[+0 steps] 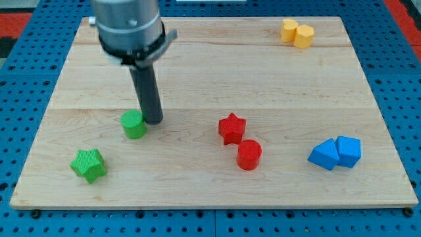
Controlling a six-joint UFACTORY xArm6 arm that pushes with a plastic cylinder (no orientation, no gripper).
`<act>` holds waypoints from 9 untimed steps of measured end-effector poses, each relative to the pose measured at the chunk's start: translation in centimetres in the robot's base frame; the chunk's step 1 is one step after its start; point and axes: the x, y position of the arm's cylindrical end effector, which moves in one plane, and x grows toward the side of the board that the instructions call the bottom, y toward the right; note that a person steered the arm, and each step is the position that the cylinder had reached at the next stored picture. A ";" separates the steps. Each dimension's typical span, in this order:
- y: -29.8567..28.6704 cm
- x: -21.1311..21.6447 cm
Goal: Move the green star to the left of the green circle
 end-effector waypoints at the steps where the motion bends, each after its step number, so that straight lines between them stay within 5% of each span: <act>1: -1.5 1.0; 2: -1.5 4.3; 3: -2.5 12.3; 4: -6.5 13.2; 5: -13.2 12.8; 7: -7.5 11.7; 9: -10.5 3.9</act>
